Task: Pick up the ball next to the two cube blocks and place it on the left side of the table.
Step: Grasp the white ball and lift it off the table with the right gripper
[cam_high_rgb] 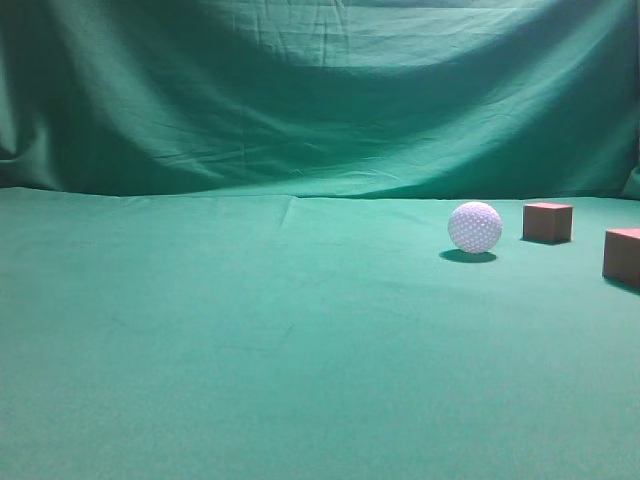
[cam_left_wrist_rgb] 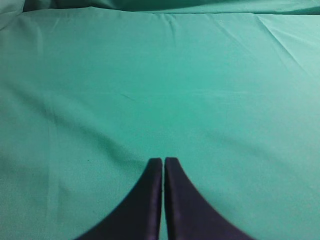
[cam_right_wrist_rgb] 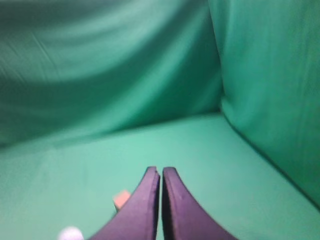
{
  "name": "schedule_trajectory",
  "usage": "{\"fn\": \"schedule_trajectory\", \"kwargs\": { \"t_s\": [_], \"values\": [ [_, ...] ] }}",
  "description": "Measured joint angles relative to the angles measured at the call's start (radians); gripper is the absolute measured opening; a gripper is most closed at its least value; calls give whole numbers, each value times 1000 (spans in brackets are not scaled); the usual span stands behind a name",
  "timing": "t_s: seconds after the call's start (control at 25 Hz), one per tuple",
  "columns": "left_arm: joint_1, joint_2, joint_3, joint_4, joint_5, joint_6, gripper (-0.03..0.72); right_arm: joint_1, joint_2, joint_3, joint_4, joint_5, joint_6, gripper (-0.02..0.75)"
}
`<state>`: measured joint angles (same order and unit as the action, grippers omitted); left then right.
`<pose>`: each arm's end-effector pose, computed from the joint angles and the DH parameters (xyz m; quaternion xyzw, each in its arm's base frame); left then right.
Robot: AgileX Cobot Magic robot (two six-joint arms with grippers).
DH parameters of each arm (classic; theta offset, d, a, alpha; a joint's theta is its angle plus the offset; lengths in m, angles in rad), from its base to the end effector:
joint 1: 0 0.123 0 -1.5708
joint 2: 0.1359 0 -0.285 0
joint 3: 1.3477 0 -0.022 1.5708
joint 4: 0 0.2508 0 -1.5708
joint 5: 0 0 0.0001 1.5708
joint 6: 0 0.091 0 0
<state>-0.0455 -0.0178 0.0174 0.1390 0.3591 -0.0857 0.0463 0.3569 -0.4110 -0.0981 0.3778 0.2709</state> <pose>0.0527 0.0020 0.1762 0.0210 0.7950 0.0191 0.6060 0.0826 0.0005 0.2937 0.0635 0.7825 0.0557 0.6169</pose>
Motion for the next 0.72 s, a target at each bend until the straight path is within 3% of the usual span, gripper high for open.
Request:
{"fn": "schedule_trajectory", "kwargs": {
  "t_s": [0.16, 0.36, 0.56, 0.72],
  "values": [
    [0, 0, 0, 0, 0, 0, 0, 22, 196, -92, 11, 108, -48, 0],
    [0, 0, 0, 0, 0, 0, 0, 175, 399, -221, 81, 231, -247, 0],
    [0, 0, 0, 0, 0, 0, 0, 311, 658, -391, 128, 382, -283, 0],
    [0, 0, 0, 0, 0, 0, 0, 382, 847, -482, 132, 374, -290, 0]
  ]
}}
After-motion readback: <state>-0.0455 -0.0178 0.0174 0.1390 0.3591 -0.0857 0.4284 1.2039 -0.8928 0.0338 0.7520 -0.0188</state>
